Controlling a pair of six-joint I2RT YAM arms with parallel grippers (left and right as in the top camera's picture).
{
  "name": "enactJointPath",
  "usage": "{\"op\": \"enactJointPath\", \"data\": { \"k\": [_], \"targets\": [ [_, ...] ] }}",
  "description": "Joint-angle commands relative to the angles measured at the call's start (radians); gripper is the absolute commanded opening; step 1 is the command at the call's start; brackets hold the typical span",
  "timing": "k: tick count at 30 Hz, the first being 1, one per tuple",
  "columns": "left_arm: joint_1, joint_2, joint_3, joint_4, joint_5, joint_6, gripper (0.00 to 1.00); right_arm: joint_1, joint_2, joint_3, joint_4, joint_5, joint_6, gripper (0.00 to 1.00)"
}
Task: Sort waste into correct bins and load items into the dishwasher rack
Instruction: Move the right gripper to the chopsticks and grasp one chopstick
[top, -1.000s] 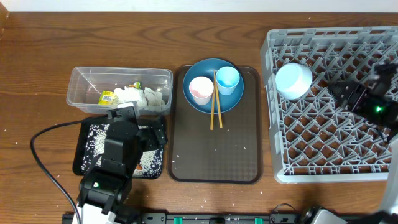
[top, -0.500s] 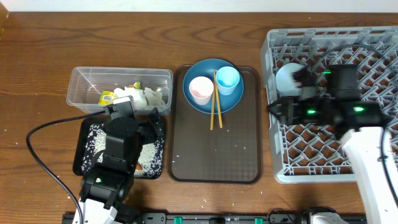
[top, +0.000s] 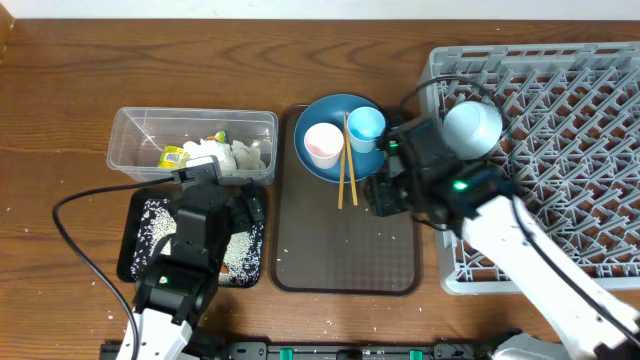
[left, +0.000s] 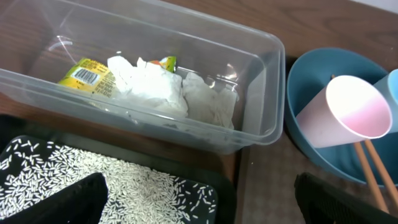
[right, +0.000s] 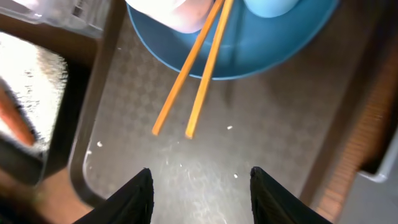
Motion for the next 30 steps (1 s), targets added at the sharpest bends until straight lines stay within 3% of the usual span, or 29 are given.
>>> {"op": "enactJointPath", "data": {
  "k": [1, 16, 26, 30],
  "targets": [
    [0.004, 0.020, 0.013, -0.002, -0.023, 0.006, 0.98, 0.037, 0.064, 0.006, 0.030, 0.051, 0.047, 0.49],
    [0.004, 0.123, 0.013, -0.002, -0.023, 0.006, 0.98, 0.060, 0.217, 0.006, 0.128, 0.028, 0.088, 0.45],
    [0.004, 0.161, 0.013, -0.002, -0.023, 0.006, 0.98, 0.081, 0.255, 0.005, 0.137, 0.028, 0.088, 0.31],
    [0.004, 0.164, 0.013, -0.002, -0.023, 0.006, 0.98, 0.082, 0.256, 0.005, 0.135, 0.028, 0.088, 0.17]
  ]
}}
